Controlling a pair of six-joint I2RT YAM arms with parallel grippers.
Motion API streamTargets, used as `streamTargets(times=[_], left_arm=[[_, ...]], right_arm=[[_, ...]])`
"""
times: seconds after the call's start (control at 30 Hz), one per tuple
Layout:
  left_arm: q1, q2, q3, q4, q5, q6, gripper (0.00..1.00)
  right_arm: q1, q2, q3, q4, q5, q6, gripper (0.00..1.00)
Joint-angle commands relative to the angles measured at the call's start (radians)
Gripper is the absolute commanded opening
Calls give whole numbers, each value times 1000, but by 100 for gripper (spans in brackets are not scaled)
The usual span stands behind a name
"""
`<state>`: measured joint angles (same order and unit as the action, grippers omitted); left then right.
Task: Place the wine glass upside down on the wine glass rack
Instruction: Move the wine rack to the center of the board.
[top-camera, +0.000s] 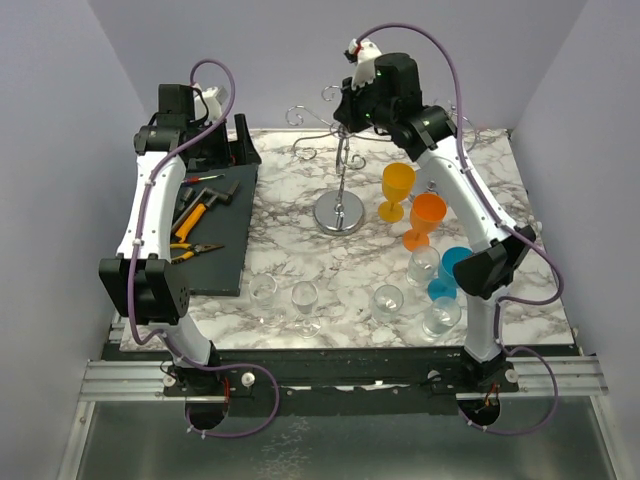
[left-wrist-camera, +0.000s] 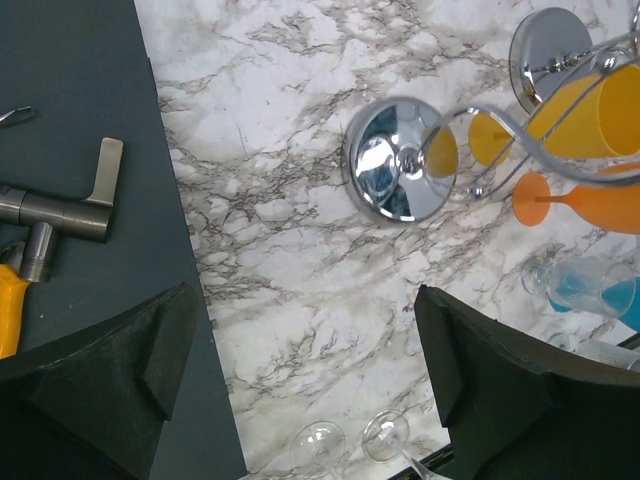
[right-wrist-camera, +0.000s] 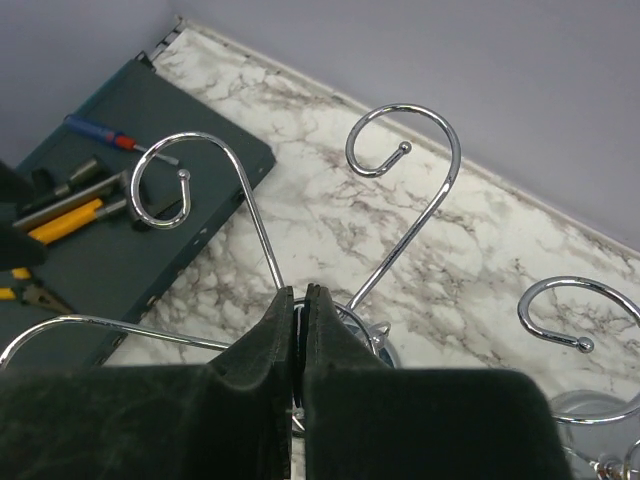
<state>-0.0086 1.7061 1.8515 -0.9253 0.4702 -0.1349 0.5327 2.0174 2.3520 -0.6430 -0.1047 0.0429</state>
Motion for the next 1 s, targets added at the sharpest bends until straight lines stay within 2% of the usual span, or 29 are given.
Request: streamTargets(times=[0.0,0.2,0.33,0.57,0.63,0.73,0.87,0.97], left_arm=[[-1,-58,-21,-15,28,-19,99],[-1,-96,-65,-21,23,3,99],[-1,-120,-96,-30,-1,31,99],[-1,-164,-125,-40,-25,60,99],[-1,-170,-122,-47,-30,64,99],[-1,-178,-120,-55,-39,68,99],[-1,-185,-121,-62,-48,76,99],[-1,-188,-127,-63,-47,75,99]], right_arm=[[83,-132,14,-9,11,-5,1],[127,-254,-263,127,39,3,1],[155,-308,-384,193,66,-23,1],[167,-327,-441,178,58,-55,3],[177,-328,-445,160,65,-49,24],[185,-352,-470,151,96,-23,46],[185,-408,-504,144,100,26,57],[184,-451,-514,128,88,51,62]])
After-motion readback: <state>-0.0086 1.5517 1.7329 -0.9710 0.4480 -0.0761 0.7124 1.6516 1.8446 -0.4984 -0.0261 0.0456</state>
